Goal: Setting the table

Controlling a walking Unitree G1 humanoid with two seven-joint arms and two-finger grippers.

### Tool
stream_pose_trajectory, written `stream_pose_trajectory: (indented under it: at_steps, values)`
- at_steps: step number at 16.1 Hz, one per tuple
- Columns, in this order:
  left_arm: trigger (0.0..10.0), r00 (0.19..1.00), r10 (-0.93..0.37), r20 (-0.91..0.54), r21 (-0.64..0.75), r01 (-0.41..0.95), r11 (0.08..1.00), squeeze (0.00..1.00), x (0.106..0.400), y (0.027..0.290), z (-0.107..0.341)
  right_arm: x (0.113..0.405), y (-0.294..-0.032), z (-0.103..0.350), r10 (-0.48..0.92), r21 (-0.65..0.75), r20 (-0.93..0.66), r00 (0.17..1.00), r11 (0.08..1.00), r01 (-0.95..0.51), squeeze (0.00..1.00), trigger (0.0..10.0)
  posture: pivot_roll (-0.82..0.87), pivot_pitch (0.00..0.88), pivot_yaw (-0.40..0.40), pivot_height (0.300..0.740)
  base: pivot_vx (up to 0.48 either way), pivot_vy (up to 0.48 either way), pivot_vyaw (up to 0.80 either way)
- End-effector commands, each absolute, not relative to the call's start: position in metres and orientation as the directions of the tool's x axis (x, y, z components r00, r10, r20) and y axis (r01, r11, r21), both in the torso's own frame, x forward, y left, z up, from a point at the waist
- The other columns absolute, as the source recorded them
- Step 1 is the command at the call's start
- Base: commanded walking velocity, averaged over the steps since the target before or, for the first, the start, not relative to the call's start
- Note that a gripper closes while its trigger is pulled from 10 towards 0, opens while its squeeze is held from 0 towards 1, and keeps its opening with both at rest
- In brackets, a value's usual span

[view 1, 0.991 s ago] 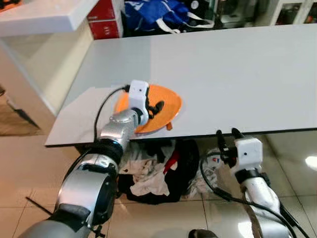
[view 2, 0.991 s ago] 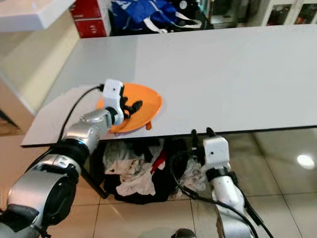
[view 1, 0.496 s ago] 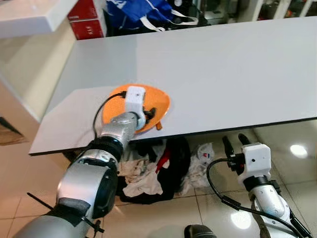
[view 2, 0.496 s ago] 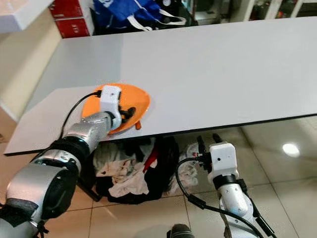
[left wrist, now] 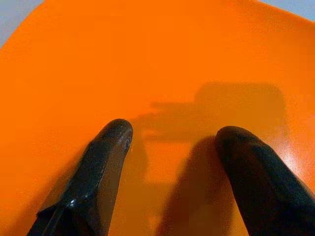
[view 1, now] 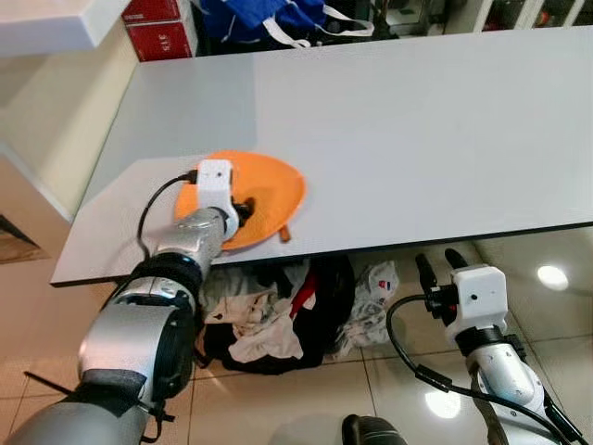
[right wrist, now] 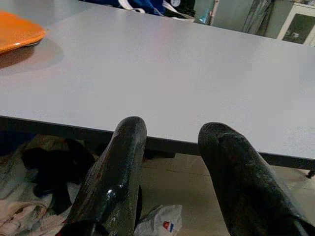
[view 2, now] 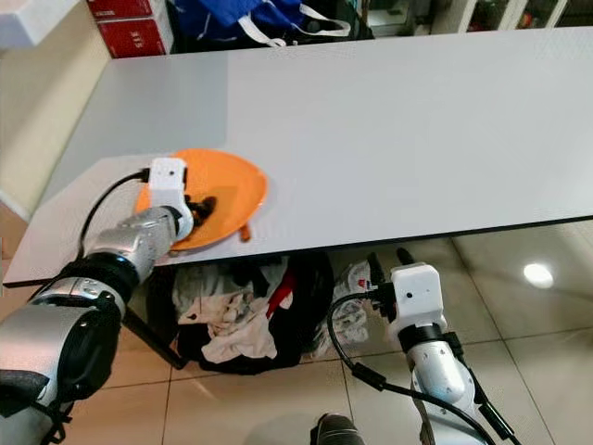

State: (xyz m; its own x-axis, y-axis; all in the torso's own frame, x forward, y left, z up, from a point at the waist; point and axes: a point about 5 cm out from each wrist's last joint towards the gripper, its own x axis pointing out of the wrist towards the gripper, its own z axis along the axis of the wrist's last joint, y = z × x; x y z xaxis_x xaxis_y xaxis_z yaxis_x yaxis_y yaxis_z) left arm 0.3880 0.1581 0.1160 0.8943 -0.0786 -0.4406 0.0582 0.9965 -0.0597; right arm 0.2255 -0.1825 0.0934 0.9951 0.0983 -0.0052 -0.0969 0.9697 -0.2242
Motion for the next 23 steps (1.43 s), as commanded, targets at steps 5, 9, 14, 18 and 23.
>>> stream_pose_trajectory:
  at_steps: [5,9,14,18,23]
  values:
    - [10.0,0.870,-0.011,-0.493,-0.027,-0.003,1.000,0.00,0.378,0.177,0.099,0.227,-0.181,0.093,0.115,-0.224,-0.021,0.993,0.968,-0.117,0.00,10.0,-0.32,0.060,0.069,0.740,0.000,0.000,0.00]
    - [10.0,0.912,-0.014,-0.409,-0.006,0.013,1.000,0.00,0.383,0.180,0.110,0.227,-0.181,0.092,0.115,-0.230,-0.022,0.993,0.966,-0.117,0.00,10.0,-0.32,0.060,0.070,0.740,0.000,0.000,0.00]
    - [10.0,0.973,-0.077,-0.219,0.037,0.087,0.996,0.00,0.395,0.164,0.141,0.227,-0.179,0.093,0.117,-0.227,-0.019,0.993,0.967,-0.118,0.00,10.0,-0.32,0.072,0.071,0.740,0.000,0.000,0.00]
    - [10.0,0.990,-0.093,-0.108,0.026,0.096,0.995,0.00,0.397,0.171,0.165,0.232,-0.175,0.092,0.121,-0.216,-0.015,0.993,0.969,-0.121,0.00,10.0,-0.28,0.077,0.072,0.740,0.000,0.000,0.00]
    - [10.0,0.992,-0.106,-0.069,0.044,0.109,0.993,0.00,0.379,0.181,0.153,0.240,-0.167,0.093,0.138,-0.203,0.002,0.990,0.970,-0.135,0.00,10.0,-0.26,0.061,0.076,0.740,0.000,0.000,0.00]
